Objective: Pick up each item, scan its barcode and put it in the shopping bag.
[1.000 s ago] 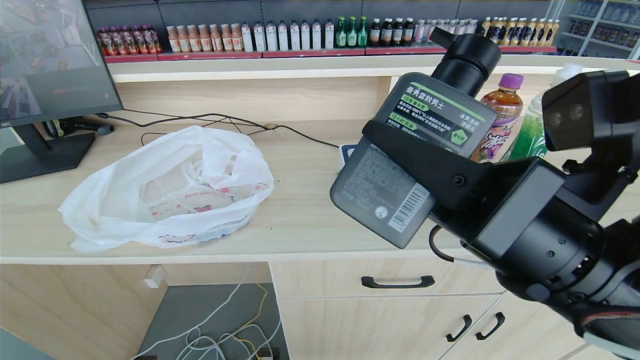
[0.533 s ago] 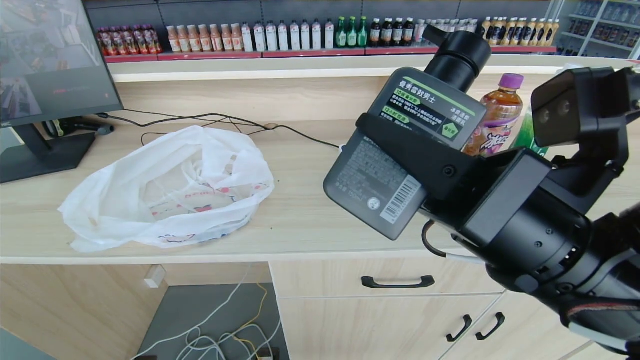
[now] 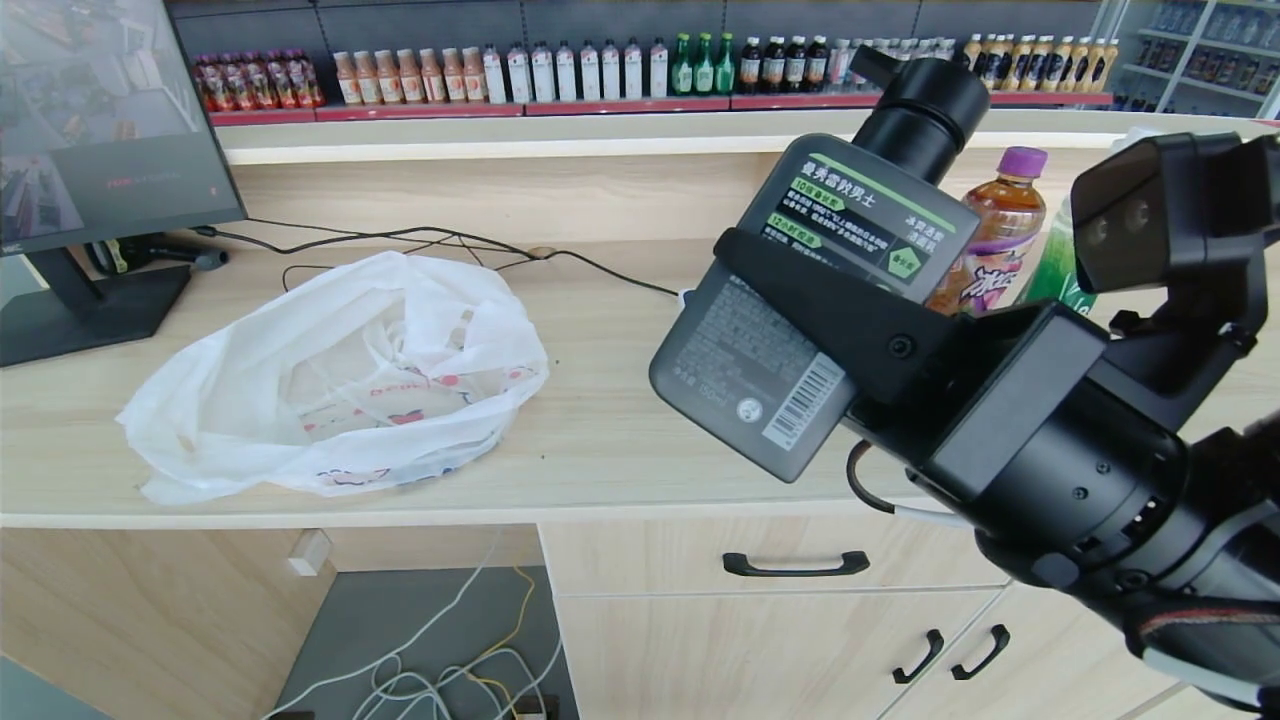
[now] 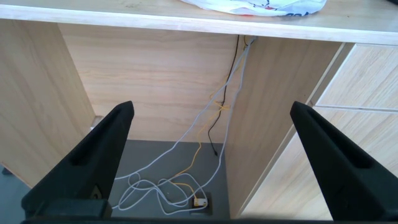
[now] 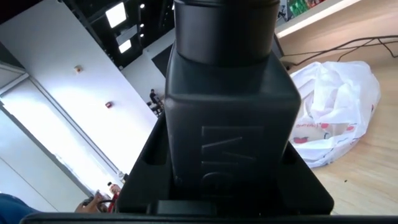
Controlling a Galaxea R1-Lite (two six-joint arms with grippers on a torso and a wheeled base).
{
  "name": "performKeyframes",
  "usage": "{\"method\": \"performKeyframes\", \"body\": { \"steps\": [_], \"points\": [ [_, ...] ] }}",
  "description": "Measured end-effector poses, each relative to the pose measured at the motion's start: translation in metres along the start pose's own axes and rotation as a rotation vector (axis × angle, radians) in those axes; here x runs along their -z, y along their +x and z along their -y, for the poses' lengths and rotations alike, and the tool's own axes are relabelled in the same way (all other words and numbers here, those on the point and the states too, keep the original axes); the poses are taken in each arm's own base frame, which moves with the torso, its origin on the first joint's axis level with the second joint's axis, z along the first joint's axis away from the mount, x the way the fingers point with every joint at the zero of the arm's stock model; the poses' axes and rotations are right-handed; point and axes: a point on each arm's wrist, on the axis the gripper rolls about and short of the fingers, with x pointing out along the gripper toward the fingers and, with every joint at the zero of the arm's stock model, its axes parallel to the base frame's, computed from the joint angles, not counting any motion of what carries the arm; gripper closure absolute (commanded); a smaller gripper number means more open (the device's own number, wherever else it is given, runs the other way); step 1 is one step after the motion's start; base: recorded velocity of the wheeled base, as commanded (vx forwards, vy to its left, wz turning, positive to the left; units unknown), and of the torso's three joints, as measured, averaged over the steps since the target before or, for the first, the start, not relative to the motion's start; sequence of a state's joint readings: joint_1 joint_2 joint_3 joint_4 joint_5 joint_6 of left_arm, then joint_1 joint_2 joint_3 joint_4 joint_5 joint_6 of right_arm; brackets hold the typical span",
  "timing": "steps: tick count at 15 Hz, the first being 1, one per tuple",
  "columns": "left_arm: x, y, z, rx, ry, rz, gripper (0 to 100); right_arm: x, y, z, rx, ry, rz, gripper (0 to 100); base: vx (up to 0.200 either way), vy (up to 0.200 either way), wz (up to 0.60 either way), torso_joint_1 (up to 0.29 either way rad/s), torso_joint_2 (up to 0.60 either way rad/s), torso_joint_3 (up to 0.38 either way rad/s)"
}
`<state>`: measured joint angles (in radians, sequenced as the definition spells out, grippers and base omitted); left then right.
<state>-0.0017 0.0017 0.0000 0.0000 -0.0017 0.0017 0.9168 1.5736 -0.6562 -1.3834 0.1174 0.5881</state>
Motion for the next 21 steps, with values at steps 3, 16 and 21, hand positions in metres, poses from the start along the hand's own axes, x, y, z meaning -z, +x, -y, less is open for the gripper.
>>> {"method": "performKeyframes", "body": {
  "steps": [3, 16, 21],
  "points": [
    [0.000, 0.000, 0.000, 0.000, 0.000, 0.000, 0, -0.001, 0.000, -0.001, -0.002, -0.021, 0.003, 100, 0.000, 0.000, 0.00, 0.000, 0.00, 0.000],
    [0.000, 0.000, 0.000, 0.000, 0.000, 0.000, 0, 0.005, -0.040, 0.003, 0.065, -0.371, -0.065, 100, 0.000, 0.000, 0.00, 0.000, 0.00, 0.000],
    [0.000, 0.000, 0.000, 0.000, 0.000, 0.000, 0, 0.000, -0.031, 0.010, 0.280, -0.666, -0.007, 100, 0.000, 0.000, 0.00, 0.000, 0.00, 0.000]
  ]
}}
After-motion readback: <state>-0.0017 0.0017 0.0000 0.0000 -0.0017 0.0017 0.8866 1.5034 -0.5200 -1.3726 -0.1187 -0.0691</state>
